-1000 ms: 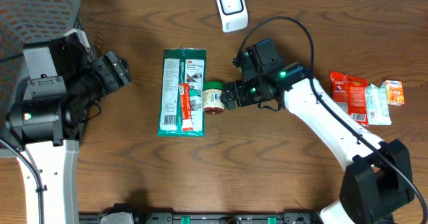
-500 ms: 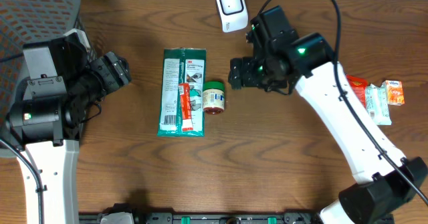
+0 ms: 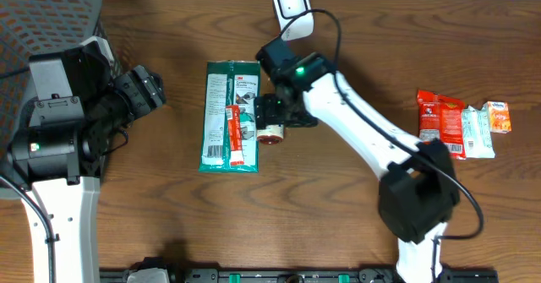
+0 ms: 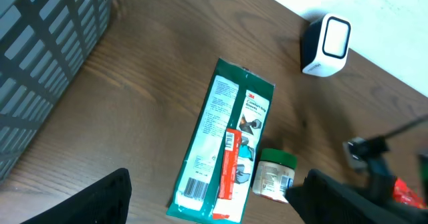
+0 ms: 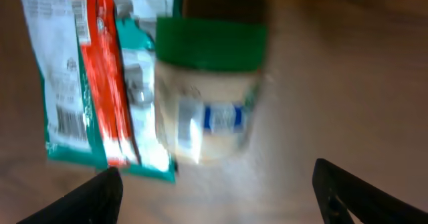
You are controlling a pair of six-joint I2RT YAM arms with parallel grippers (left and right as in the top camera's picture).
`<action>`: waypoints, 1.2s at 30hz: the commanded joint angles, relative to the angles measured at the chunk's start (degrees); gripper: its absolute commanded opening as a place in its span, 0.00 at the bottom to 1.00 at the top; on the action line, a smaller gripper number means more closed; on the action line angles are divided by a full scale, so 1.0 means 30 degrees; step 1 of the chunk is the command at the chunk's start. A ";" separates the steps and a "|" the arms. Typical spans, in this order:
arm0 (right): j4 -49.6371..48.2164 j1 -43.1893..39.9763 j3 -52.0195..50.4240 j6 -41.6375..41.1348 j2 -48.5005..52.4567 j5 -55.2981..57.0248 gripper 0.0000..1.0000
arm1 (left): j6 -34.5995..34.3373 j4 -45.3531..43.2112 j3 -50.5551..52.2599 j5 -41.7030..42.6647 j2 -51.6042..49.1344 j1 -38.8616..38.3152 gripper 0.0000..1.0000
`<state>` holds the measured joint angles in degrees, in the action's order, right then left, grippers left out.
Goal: Scan the item barcode
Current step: 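Move the right gripper left over the green-capped jar, then grasp the green-capped jar by its cap with the right gripper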
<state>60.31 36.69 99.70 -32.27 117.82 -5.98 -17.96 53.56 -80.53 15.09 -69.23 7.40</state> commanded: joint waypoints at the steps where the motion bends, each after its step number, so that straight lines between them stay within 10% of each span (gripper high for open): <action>1: -0.0845 0.0095 0.0233 -0.0525 0.0634 0.0539 0.86 | 0.0117 0.0000 -0.0073 0.0080 0.0000 0.0102 0.82; 36: -0.3417 0.0787 0.0226 -0.1807 0.2987 0.3614 0.80 | 0.0117 0.0000 -0.0073 0.0080 0.0000 0.0102 0.82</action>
<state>49.84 38.83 99.68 -36.88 126.41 3.73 -17.96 53.56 -80.53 15.09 -69.23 7.40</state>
